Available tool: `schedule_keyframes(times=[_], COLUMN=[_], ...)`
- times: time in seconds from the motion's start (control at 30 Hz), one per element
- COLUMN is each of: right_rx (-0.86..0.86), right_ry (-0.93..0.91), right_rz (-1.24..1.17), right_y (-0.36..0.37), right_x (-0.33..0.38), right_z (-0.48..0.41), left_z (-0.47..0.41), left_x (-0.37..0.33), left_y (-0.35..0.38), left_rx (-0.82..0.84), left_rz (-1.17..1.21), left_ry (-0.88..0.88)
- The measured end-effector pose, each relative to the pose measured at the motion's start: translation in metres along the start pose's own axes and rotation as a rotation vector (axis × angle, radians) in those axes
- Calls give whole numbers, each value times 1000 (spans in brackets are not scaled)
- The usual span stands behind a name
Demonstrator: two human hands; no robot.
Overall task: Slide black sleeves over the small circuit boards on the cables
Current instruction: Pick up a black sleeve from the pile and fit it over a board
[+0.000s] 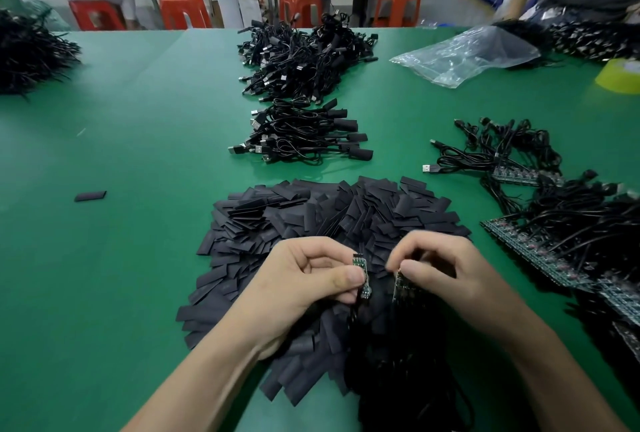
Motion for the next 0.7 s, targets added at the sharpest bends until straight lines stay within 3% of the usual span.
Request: schedule_keyframes(times=[0.07, 0.13, 0.3, 0.4, 0.5, 0.6, 0.7], right_rx=[-99, -48, -29, -4, -15, -90, -126], right_ry=[-170, -263, -96, -23, 41, 70, 78], right_rz=[135, 127, -33, -394, -775, -1013, -1069], right_y=[7, 19, 48, 47, 45, 38, 26], right_x=[5, 9, 5, 9, 17, 20, 23], right_z=[0, 0, 2, 3, 2, -2, -5], left_z=[-1, -2, -5, -9, -13, -17, -20], left_x=[0, 2, 6, 14, 22, 25, 25], left_y=[2, 2, -2, -12, -17, -18, -20], left_rx=[-43, -151, -320, -541, -688, -651, -649], left_rz=[-31, -140, -351, -808, -1188, -1307, -1349], left_ry=[66, 151, 369, 454, 403, 331, 279])
Point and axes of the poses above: each hand's wrist, its own z-axis away from the middle knuckle, its own y-axis out of the palm, x = y × z, the point moved 1 cm from there along -z, towards the middle knuckle, and after that the axes turned 13 degrees about -z, right-handed, at the moved point
